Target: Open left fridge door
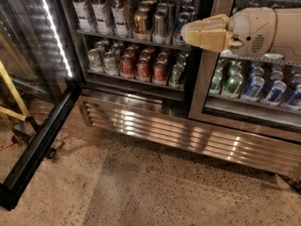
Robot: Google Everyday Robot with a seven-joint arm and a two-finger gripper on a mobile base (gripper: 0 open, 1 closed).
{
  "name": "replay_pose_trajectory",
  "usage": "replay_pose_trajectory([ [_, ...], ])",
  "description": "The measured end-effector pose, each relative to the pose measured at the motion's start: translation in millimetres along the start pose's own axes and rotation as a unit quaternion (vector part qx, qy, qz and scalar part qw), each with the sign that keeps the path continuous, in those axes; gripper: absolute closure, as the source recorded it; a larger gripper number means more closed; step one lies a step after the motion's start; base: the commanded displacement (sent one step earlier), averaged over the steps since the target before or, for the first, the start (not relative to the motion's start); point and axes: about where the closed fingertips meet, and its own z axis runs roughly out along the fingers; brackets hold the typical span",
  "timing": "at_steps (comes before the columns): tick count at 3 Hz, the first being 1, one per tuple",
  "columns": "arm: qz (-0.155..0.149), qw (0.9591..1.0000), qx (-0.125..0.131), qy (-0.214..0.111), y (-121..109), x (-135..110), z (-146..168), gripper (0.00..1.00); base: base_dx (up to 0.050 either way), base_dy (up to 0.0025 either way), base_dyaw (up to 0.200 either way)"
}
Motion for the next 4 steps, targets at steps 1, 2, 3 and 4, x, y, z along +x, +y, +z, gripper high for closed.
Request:
replay_pose_trajectory([
  [1,0.000,1.0000,0.000,0.000,0.0,0.0,0.0,0.81,0.000,0.00000,0.000],
  [2,0.000,1.0000,0.000,0.000,0.0,0.0,0.1,0.58,0.000,0.00000,0.000],
  [3,0.000,1.0000,0.000,0.000,0.0,0.0,0.1,0.35,0.000,0.00000,0.000],
  [4,0.000,1.0000,0.000,0.000,0.0,0.0,0.1,0.11,0.000,0.00000,0.000],
])
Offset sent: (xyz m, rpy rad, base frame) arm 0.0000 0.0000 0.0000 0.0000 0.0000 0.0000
